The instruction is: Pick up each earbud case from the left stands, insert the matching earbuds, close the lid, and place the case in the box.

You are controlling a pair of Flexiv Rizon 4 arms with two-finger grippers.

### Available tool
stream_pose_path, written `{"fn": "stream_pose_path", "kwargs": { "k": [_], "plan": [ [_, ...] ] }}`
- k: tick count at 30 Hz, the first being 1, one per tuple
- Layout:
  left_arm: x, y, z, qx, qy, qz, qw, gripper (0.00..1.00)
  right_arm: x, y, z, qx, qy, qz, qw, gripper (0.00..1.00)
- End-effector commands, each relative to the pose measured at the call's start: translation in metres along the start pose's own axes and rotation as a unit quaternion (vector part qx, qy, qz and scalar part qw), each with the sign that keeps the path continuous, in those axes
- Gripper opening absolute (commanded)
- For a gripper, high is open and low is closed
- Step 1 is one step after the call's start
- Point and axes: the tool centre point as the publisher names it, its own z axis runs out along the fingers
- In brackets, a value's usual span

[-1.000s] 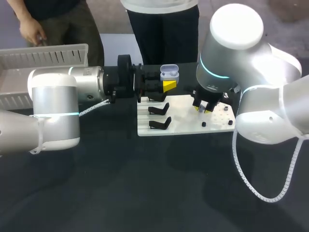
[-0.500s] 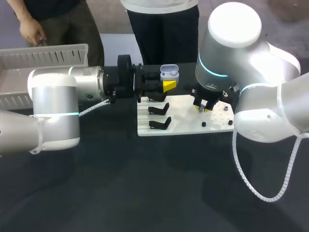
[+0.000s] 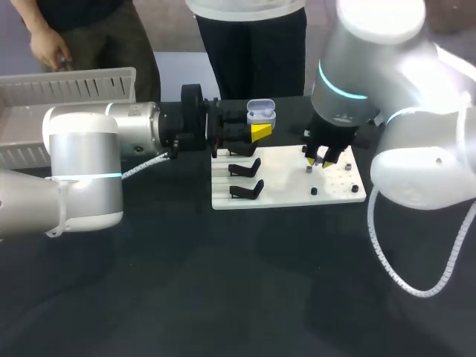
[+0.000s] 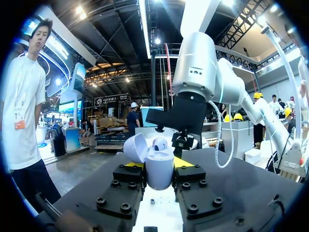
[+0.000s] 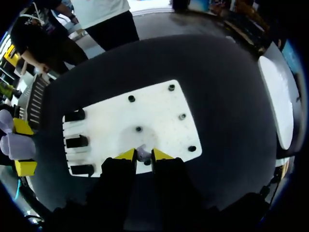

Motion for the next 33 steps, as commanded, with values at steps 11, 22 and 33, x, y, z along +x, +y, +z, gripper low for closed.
{"fn": "stream_pose_path", "kwargs": {
  "k": [11, 22, 33],
  "plan": [
    [0.0, 0.0, 0.0, -0.001, -0.001, 0.001, 1.0, 0.0, 0.051, 0.019, -0.092, -0.005, 0.081, -0.21, 0.974, 0.0],
    [0.0, 0.0, 0.0, -0.001, -0.001, 0.001, 1.0, 0.0, 0.066, 0.06, -0.137, -0.022, 0.067, -0.315, 0.946, 0.0],
    [0.0, 0.0, 0.0, -0.001, -0.001, 0.001, 1.0, 0.0, 0.062, 0.095, -0.156, -0.024, 0.035, -0.37, 0.928, 0.0]
  ]
}}
